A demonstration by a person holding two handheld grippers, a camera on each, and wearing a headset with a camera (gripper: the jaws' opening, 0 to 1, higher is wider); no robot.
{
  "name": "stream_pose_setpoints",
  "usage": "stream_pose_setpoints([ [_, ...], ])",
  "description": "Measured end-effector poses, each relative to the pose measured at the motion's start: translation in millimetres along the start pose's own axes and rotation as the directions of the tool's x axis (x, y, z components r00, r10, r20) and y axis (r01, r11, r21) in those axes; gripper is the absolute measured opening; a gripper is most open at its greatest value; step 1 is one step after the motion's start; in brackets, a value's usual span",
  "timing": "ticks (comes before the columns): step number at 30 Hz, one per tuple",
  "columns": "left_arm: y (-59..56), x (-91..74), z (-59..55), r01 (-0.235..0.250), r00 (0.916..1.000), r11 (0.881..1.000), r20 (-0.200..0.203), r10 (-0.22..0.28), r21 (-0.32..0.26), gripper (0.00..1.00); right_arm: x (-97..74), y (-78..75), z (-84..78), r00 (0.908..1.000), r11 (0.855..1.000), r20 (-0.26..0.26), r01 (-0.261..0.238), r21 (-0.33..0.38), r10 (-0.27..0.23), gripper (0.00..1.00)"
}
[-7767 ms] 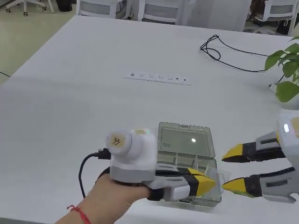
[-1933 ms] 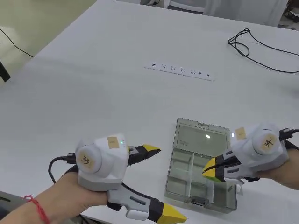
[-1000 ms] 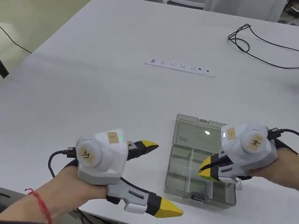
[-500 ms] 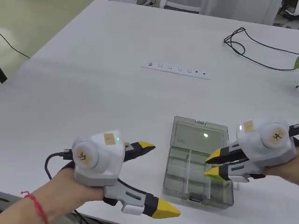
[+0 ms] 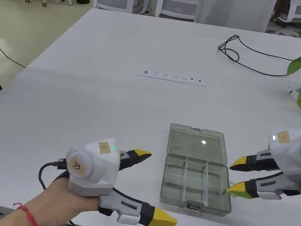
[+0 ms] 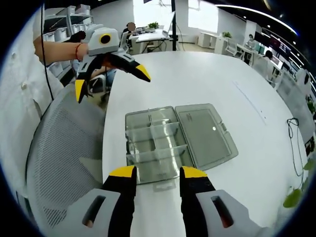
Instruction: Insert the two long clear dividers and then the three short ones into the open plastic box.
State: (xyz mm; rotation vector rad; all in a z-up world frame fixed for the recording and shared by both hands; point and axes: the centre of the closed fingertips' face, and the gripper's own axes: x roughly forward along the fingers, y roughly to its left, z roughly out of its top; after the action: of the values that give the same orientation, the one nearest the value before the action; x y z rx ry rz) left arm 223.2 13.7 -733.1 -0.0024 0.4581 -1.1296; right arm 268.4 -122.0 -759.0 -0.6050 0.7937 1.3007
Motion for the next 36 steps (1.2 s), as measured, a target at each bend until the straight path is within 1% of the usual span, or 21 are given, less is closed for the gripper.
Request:
stream_pose_setpoints([
  [5, -0.1, 0.0, -0.4, 0.000, 1.0000, 1.000, -0.002, 0.000, -0.001, 1.00, -12.2, -4.3, -23.4, 0.9994, 0.999, -0.027, 0.024, 0.024, -0.023, 0.42],
  [8, 0.2, 0.2, -0.3, 0.000, 1.0000, 1.000, -0.001, 0.000, -0.002, 1.00, -17.9, -5.9, -41.2, 0.9980, 0.999, -0.056, 0.031, 0.035, -0.029, 0.44],
  [9, 0.3, 0.3, -0.1, 0.000, 1.0000, 1.000, 0.000, 0.000, -0.002, 1.00, -20.2, -6.4, -49.8, 0.9969, 0.999, -0.072, 0.033, 0.042, -0.029, 0.45],
  [10, 0.4, 0.2, 0.0, -0.001, 1.0000, 1.000, 0.000, 0.001, -0.002, 1.00, -21.6, -4.5, -53.8, 0.9960, 0.998, -0.084, 0.034, 0.044, -0.031, 0.46],
  [13, 0.5, 0.1, 0.0, -0.002, 1.0000, 1.000, -0.001, 0.002, -0.003, 1.00, -28.7, -4.6, -77.3, 0.9921, 0.998, -0.122, 0.038, 0.057, -0.031, 0.49],
  [16, 0.3, -0.1, 0.0, -0.001, 1.0000, 1.000, 0.000, 0.001, -0.005, 1.00, -32.9, -7.0, -94.2, 0.9890, 0.996, -0.144, 0.043, 0.072, -0.033, 0.51],
  [19, 0.5, 0.1, 0.2, -0.002, 1.0000, 1.000, 0.001, 0.002, -0.008, 1.00, -36.6, -8.3, -107.7, 0.9846, 0.996, -0.171, 0.049, 0.075, -0.036, 0.53],
  [21, 0.8, 0.3, 0.3, -0.001, 1.0000, 1.000, 0.001, 0.001, -0.009, 1.00, -38.1, -8.7, -117.6, 0.9805, 0.997, -0.194, 0.046, 0.067, -0.032, 0.54],
  [22, 0.9, 0.4, 0.2, -0.001, 1.0000, 1.000, 0.000, 0.001, -0.008, 1.00, -38.9, -9.6, -123.6, 0.9769, 0.997, -0.211, 0.047, 0.064, -0.033, 0.54],
  [26, 1.0, 0.9, -0.1, 0.000, 1.0000, 1.000, -0.002, 0.000, -0.010, 1.00, -40.1, -14.9, -139.9, 0.9681, 0.997, -0.248, 0.052, 0.056, -0.036, 0.53],
  [29, 1.7, 1.0, 0.3, 0.000, 1.0000, 1.000, -0.002, 0.000, -0.011, 1.00, -39.8, -18.9, -153.3, 0.9587, 0.997, -0.282, 0.055, 0.045, -0.040, 0.53],
  [32, 2.3, 0.9, 0.0, -0.002, 1.0000, 1.000, -0.004, 0.002, -0.012, 1.00, -38.3, -20.4, -168.1, 0.9438, 0.999, -0.329, 0.046, 0.021, -0.036, 0.53],
  [33, 2.1, 1.0, -0.1, -0.002, 1.0000, 1.000, -0.003, 0.002, -0.015, 1.00, -38.4, -20.7, -174.8, 0.9339, 0.999, -0.356, 0.039, 0.004, -0.035, 0.52],
  [36, 2.3, 0.9, -1.4, -0.004, 1.0000, 1.000, -0.006, 0.003, -0.017, 1.00, -36.6, -20.3, -180.5, 0.9266, 0.999, -0.374, 0.028, -0.026, -0.036, 0.51],
])
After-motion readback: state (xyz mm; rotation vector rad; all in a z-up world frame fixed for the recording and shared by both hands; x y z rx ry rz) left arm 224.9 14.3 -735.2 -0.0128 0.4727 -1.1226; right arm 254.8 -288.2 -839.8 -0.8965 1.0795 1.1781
